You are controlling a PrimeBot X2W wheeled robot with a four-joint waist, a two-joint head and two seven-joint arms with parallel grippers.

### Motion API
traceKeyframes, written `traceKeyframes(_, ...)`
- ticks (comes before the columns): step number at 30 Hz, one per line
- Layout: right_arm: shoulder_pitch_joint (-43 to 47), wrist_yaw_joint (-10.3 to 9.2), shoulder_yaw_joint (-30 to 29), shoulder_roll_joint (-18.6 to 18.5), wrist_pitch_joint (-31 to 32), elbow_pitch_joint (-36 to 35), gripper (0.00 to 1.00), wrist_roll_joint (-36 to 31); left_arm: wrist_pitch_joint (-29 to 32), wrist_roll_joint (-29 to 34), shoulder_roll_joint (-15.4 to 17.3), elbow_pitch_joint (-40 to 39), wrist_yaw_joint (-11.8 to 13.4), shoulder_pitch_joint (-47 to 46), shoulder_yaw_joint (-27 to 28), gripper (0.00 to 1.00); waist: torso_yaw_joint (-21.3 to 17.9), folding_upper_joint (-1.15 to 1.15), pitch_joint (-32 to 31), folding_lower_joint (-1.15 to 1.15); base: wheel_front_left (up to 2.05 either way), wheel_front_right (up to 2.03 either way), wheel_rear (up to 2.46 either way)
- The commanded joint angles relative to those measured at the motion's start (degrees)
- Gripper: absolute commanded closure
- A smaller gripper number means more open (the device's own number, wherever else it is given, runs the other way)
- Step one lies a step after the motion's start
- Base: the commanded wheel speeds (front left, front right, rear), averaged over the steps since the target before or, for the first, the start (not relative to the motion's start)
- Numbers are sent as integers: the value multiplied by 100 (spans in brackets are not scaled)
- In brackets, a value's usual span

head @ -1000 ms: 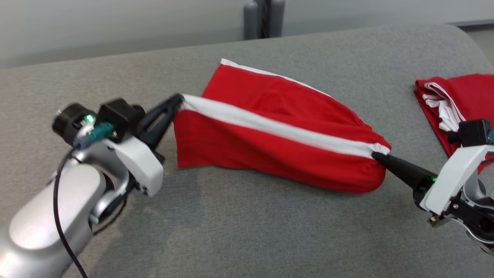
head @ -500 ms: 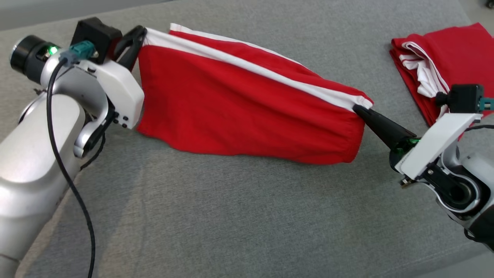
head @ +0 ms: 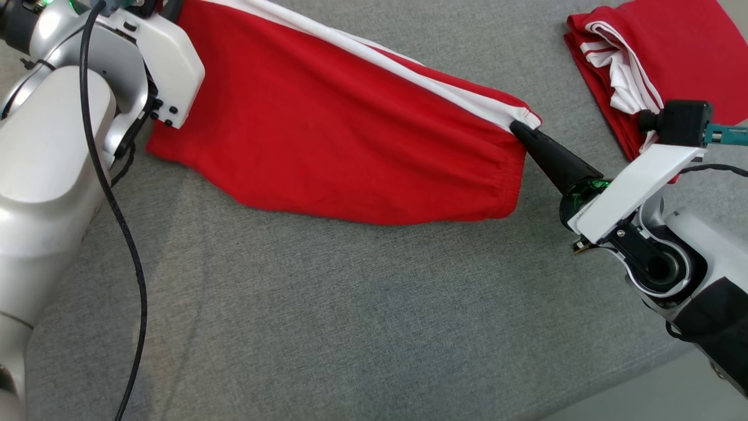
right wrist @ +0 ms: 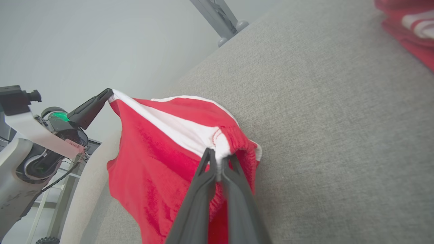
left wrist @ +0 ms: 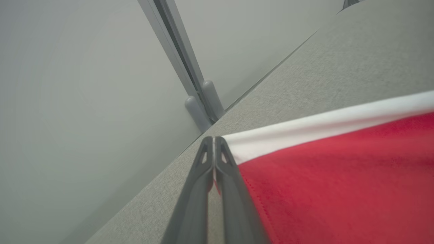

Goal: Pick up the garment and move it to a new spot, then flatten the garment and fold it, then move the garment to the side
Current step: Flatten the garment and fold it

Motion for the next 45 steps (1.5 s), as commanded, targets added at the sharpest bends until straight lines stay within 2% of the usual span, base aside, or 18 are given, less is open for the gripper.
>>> traceKeyframes(1, -62, 0, -21, 53, -76, 82, 100, -14, 3, 95, -32, 213, 7, -187, -50, 100, -80, 0, 102, 0, 0, 0, 0)
traceKeyframes(15, -227, 0, -56, 371, -268, 447, 100, 64, -136, 333, -382, 1359, 105, -594, -307, 100, -224, 0, 341, 0, 0, 0, 0)
traceKeyframes(16, -238, 0, -70, 376, -259, 464, 89, 78, -152, 331, -406, 1420, 115, -597, -317, 100, -216, 0, 358, 0, 0, 0, 0)
traceKeyframes(17, -250, 0, -77, 384, -262, 477, 71, 88, -189, 329, -432, 1484, 119, -599, -328, 100, -207, 0, 372, 0, 0, 0, 0)
traceKeyframes(18, -249, 0, -79, 393, -272, 483, 58, 86, -218, 329, -465, 1536, 116, -604, -338, 100, -197, 0, 384, 0, 0, 0, 0)
traceKeyframes(19, -241, 0, -76, 398, -278, 484, 53, 87, -252, 323, -497, 1585, 111, -611, -347, 100, -183, 0, 395, 0, 0, 0, 0)
traceKeyframes(20, -232, 0, -75, 400, -288, 485, 2, 89, -287, 315, -533, 1632, 107, -615, -356, 100, -169, 0, 401, 0, 0, 0, 0)
traceKeyframes(21, -213, 0, -81, 412, -269, 477, 0, 126, -317, 303, -562, 1680, 100, -625, -359, 100, -153, 0, 404, 0, 0, 0, 0)
traceKeyframes(23, -200, 0, -109, 411, -284, 493, 0, 145, -394, 262, -606, 1777, 141, -651, -325, 100, -123, 0, 406, 0, 0, 0, 0)
traceKeyframes(24, -198, 0, -123, 414, -301, 505, 0, 154, -435, 223, -641, 1821, 167, -655, -290, 69, -108, 0, 400, 0, 0, 0, 0)
traceKeyframes(25, -197, 0, -154, 416, -325, 540, 0, 155, -549, 164, -718, 1904, 241, -663, -227, 0, -78, 0, 371, 0, 0, 0, 0)
traceKeyframes(35, -11, 1, -144, 121, -362, 576, 0, 30, -1555, 124, -910, 1990, 442, -727, -129, 0, 134, 0, -29, 0, 0, 0, 0)
traceKeyframes(40, 71, 1, -95, -207, -730, 638, 0, -395, -1912, 16, -944, 1798, 552, -550, 42, 0, 330, 0, -351, 0, 0, 0, 0)
traceKeyframes(45, 152, 1, -226, -503, -1081, 721, 0, -1083, -2001, -85, -860, 1135, 744, -180, 349, 0, 600, 0, -722, 0, 0, 0, 0)
